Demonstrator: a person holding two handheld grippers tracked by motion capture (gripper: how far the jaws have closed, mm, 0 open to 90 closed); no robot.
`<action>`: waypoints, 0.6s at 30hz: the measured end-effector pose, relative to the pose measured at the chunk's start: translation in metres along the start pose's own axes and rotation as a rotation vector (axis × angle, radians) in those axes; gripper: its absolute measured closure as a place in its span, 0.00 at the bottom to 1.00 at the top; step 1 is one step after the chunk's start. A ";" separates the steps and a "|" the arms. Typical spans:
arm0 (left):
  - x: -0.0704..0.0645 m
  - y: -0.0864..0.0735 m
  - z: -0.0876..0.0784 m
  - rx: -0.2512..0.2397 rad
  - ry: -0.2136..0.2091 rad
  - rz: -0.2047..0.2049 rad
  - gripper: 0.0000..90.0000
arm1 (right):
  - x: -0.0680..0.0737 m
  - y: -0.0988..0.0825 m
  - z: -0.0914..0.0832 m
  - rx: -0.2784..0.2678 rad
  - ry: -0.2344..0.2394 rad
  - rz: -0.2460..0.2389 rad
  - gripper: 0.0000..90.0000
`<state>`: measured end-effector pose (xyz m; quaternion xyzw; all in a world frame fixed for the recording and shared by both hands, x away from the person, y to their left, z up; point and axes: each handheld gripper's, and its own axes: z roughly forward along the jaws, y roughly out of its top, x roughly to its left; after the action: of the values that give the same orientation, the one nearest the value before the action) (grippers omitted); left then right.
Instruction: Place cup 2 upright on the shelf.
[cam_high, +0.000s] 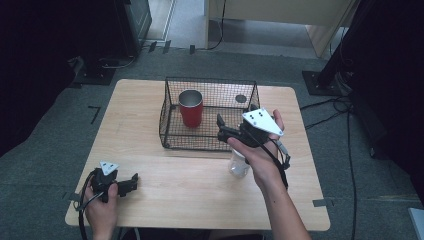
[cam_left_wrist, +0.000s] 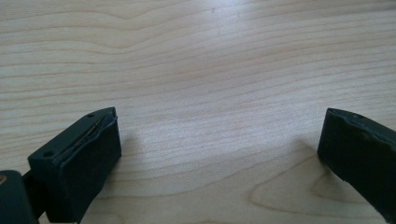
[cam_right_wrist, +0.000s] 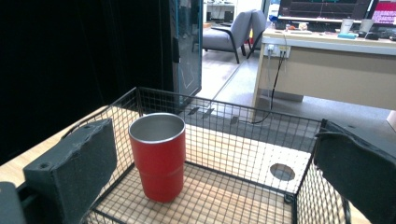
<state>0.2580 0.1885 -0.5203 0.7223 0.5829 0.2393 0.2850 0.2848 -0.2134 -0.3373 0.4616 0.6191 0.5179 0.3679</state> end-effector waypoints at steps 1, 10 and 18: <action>0.000 0.000 0.000 0.000 0.000 0.000 0.00 | -0.001 -0.001 -0.002 0.001 -0.001 -0.003 0.00; 0.000 0.000 0.000 0.000 0.000 0.000 0.00 | -0.009 -0.010 -0.019 0.014 0.009 0.028 0.00; 0.000 0.000 0.000 0.001 0.000 0.002 0.00 | -0.010 -0.019 -0.034 0.020 0.005 0.000 0.00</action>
<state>0.2579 0.1886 -0.5202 0.7229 0.5825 0.2392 0.2843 0.2526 -0.2338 -0.3495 0.4639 0.6252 0.5130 0.3616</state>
